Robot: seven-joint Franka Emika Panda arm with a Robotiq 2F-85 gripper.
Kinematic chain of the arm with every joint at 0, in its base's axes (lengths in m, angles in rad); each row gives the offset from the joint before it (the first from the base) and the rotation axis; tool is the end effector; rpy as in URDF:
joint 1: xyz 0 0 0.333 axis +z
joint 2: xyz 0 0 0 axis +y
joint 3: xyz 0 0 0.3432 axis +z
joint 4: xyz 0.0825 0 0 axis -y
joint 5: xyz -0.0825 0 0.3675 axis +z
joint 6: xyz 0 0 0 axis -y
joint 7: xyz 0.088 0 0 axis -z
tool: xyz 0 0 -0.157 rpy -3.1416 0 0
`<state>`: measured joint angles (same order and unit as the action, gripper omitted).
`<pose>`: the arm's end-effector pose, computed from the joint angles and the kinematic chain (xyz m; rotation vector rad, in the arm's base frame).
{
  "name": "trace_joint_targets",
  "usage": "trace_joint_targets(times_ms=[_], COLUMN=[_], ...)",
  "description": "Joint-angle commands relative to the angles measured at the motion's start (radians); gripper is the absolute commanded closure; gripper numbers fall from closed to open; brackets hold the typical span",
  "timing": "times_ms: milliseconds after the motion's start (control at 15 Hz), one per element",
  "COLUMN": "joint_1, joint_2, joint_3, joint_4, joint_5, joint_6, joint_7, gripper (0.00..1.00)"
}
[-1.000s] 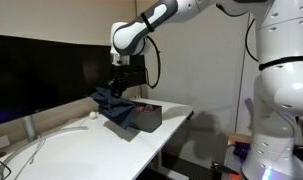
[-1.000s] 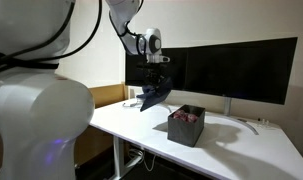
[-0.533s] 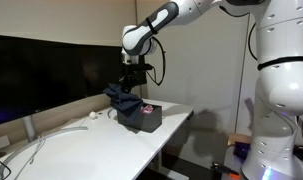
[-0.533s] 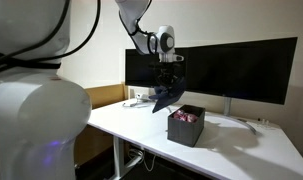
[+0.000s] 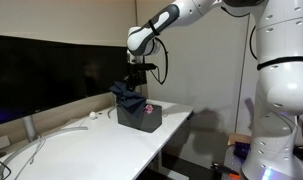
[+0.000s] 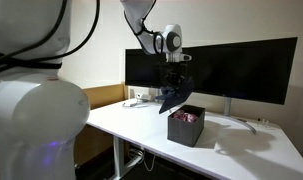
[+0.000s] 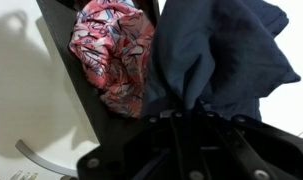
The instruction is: Put the towel inside the box
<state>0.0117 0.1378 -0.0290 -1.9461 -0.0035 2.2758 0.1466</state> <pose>0.6058 -0.0102 0.4158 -3.1114 0.2514 -0.3006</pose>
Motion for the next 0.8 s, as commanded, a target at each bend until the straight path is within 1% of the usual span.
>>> trace_joint_targets(times_ms=[0,733], joint_1=[-0.021,-0.057], joint_2=[-0.011,-0.013], joint_3=[0.001,-0.025], joint_4=[-0.017,-0.017], joint_5=[0.033,0.042], joint_6=[0.031,0.034], joint_7=[-0.047,-0.080], gripper=[0.97,0.97])
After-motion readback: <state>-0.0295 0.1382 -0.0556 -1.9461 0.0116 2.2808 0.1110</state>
